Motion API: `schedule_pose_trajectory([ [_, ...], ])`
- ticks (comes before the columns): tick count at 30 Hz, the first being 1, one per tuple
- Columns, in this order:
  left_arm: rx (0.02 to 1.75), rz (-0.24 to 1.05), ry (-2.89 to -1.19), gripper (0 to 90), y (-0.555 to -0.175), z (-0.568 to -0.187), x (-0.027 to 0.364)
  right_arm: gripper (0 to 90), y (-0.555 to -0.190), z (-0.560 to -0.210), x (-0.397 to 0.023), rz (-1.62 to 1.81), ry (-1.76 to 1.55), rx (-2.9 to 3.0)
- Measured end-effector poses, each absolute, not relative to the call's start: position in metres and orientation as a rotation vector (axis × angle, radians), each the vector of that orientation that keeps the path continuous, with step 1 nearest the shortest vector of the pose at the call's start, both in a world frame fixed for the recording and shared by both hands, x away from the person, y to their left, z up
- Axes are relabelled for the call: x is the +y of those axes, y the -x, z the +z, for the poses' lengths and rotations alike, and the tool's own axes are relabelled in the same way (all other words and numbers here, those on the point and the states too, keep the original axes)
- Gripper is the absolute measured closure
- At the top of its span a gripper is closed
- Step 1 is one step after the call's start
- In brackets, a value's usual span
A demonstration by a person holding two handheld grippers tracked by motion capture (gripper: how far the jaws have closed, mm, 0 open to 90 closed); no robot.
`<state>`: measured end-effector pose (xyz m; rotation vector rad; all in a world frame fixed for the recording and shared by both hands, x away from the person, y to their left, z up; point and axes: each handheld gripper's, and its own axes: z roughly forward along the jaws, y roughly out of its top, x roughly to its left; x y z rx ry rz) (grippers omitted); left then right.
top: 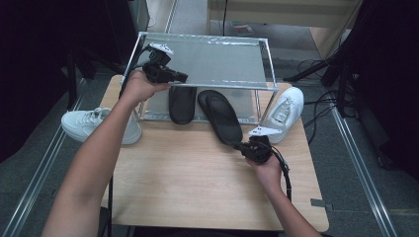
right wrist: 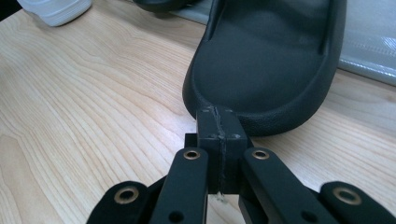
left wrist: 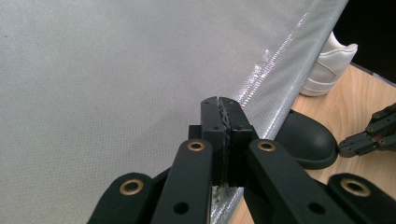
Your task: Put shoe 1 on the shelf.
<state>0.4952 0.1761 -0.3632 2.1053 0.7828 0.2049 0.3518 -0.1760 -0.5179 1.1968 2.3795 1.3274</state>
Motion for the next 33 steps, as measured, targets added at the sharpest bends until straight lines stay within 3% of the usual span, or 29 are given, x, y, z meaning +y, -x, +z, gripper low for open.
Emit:
schedule_pose_trajectory([
  [33, 0.791, 0.199, -2.102, 90.0, -0.495, -0.363, 0.176, 90.0, -0.403, -0.516, -0.125, 1.323, -1.161, 2.413],
])
